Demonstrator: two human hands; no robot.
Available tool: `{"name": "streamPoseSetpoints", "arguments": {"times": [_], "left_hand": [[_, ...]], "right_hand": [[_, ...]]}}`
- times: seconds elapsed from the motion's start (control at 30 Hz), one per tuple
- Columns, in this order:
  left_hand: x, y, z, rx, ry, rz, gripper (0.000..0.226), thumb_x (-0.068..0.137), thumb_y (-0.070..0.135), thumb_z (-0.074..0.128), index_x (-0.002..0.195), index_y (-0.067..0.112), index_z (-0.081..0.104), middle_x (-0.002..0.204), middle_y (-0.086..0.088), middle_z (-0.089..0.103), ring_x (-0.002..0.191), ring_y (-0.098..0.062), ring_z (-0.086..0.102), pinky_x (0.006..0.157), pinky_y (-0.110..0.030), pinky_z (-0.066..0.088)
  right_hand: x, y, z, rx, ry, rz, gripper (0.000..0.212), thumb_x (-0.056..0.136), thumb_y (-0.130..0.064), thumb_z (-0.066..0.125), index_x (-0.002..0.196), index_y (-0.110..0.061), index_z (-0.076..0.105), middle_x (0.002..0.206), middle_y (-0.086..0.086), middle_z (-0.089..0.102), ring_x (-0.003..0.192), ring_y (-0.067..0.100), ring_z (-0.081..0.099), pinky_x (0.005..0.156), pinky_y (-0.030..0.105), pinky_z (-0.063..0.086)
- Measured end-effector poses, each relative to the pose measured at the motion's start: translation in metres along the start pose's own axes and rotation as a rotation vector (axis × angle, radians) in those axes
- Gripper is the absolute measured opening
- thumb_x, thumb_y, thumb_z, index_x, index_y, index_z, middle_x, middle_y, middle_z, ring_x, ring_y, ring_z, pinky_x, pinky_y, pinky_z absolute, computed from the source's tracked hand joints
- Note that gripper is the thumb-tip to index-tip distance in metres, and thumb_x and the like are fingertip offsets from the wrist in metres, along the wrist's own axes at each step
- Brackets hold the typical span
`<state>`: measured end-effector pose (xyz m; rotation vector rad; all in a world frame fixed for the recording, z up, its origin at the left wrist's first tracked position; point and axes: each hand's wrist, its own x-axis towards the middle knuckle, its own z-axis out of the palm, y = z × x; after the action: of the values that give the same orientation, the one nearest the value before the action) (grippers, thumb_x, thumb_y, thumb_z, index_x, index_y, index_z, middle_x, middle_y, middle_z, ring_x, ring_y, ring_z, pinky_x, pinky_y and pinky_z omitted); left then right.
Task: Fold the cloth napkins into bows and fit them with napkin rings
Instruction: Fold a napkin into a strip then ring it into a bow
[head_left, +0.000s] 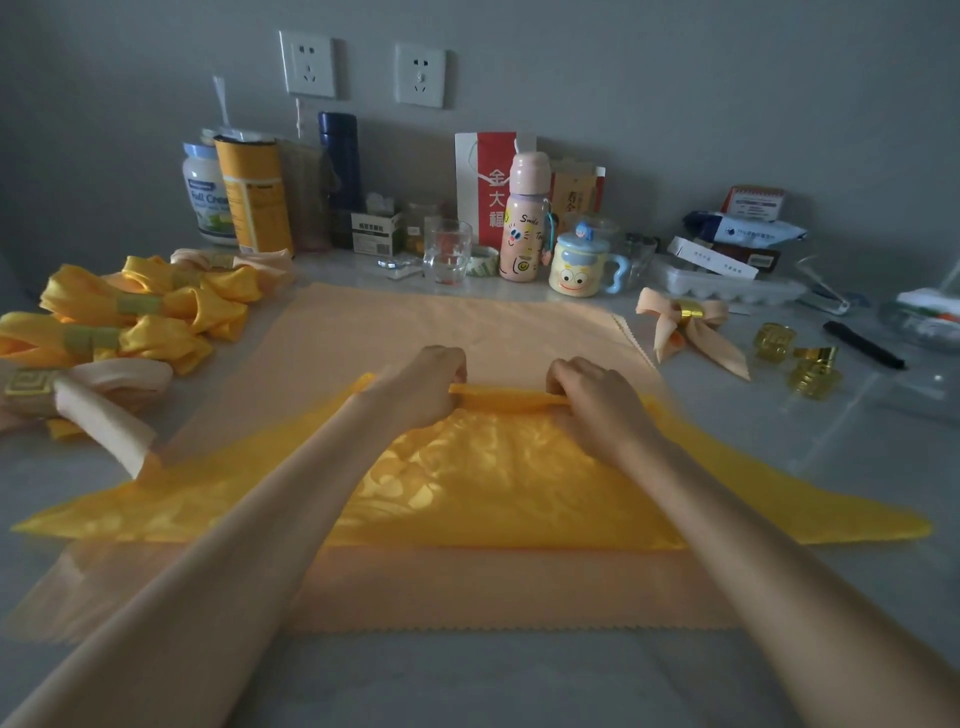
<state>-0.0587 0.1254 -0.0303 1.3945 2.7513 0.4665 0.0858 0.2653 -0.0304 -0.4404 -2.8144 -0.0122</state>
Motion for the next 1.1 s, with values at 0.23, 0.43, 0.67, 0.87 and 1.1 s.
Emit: {"name": "streamPoseSetpoints", "arguments": {"times": [0.23, 0.43, 0.67, 0.87, 1.1], "left_hand": [[-0.004, 0.017, -0.012, 0.02, -0.175, -0.018, 0.052, 0.092, 0.051, 0.045, 0.099, 0.003, 0.063, 0.105, -0.009, 0.06, 0.097, -0.024, 0.054, 0.079, -0.031, 0.042], [-0.012, 0.019, 0.005, 0.069, -0.235, -0.079, 0.055, 0.096, 0.048, 0.039, 0.136, 0.01, 0.036, 0.143, -0.013, 0.032, 0.131, -0.032, 0.032, 0.105, -0.044, 0.031], [-0.019, 0.018, 0.021, 0.212, -0.229, -0.035, 0.053, 0.102, 0.04, 0.015, 0.15, 0.018, 0.01, 0.157, -0.01, 0.001, 0.144, -0.025, 0.003, 0.116, -0.044, 0.009], [-0.01, 0.008, 0.013, 0.116, -0.337, -0.019, 0.06, 0.099, 0.05, 0.015, 0.151, 0.022, 0.003, 0.158, -0.005, -0.01, 0.145, -0.021, -0.008, 0.116, -0.04, -0.002], [-0.002, -0.005, -0.001, -0.123, -0.285, 0.146, 0.044, 0.09, 0.038, 0.058, 0.129, 0.02, 0.052, 0.136, -0.001, 0.048, 0.127, -0.019, 0.043, 0.105, -0.034, 0.034]], "right_hand": [[-0.015, -0.005, -0.009, -0.179, -0.155, -0.093, 0.028, 0.086, -0.007, 0.046, 0.111, -0.017, 0.051, 0.116, 0.003, 0.049, 0.107, 0.022, 0.046, 0.088, 0.029, 0.033], [-0.008, -0.017, -0.014, -0.141, -0.171, 0.03, 0.013, 0.091, -0.018, 0.041, 0.088, -0.013, 0.053, 0.105, 0.007, 0.054, 0.105, 0.028, 0.05, 0.082, 0.033, 0.034], [0.005, -0.038, 0.026, 0.199, -0.291, 0.024, 0.046, 0.102, -0.038, 0.021, 0.143, -0.021, 0.035, 0.156, 0.005, 0.02, 0.145, 0.021, 0.012, 0.116, 0.036, 0.008], [-0.003, 0.001, 0.022, 0.116, -0.408, 0.186, 0.056, 0.1, -0.047, 0.012, 0.151, -0.023, 0.008, 0.159, -0.002, -0.002, 0.146, 0.015, -0.004, 0.116, 0.033, -0.003], [-0.005, 0.021, -0.001, 0.383, -0.151, 0.211, 0.026, 0.096, -0.023, 0.05, 0.113, -0.011, 0.065, 0.12, 0.002, 0.062, 0.112, 0.017, 0.054, 0.09, 0.022, 0.038]]}}
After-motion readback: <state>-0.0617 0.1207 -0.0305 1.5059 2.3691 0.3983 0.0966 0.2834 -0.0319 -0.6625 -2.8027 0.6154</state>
